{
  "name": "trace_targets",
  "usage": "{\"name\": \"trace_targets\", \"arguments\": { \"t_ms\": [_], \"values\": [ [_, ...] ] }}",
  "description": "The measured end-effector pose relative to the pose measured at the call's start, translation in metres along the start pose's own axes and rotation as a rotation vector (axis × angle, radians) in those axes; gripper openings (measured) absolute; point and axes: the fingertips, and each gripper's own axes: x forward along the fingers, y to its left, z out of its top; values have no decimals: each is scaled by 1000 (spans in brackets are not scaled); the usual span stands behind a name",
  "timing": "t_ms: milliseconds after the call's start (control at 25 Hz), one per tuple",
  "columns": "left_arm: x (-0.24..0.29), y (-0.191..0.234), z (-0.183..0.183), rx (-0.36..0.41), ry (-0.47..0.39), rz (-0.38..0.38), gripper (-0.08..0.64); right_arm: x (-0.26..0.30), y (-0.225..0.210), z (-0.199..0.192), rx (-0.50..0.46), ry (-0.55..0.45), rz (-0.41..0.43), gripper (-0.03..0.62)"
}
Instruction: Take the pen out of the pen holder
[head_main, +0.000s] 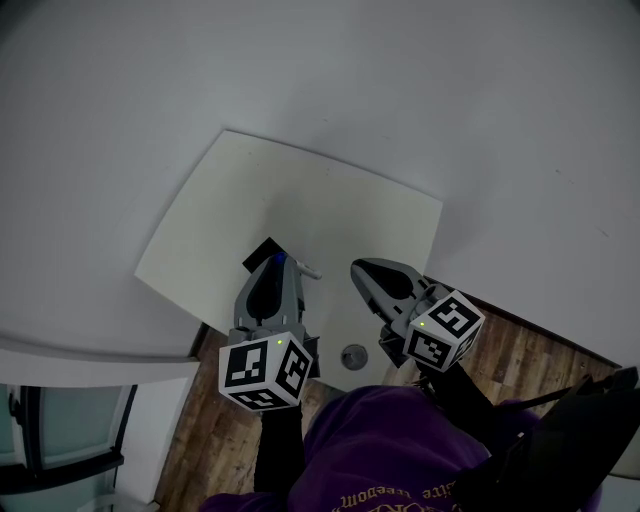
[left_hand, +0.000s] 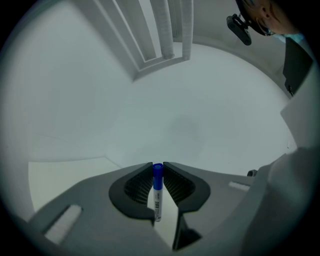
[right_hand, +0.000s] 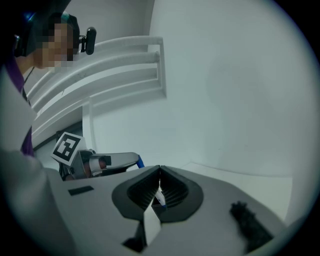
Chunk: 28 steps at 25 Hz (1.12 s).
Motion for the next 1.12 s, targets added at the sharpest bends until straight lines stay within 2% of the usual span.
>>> {"name": "trace_targets", "arguments": {
  "t_ms": [1120],
  "values": [
    [6, -15, -5, -9, 6, -48, 72, 3, -3, -2, -34, 28, -14, 11]
  ]
}}
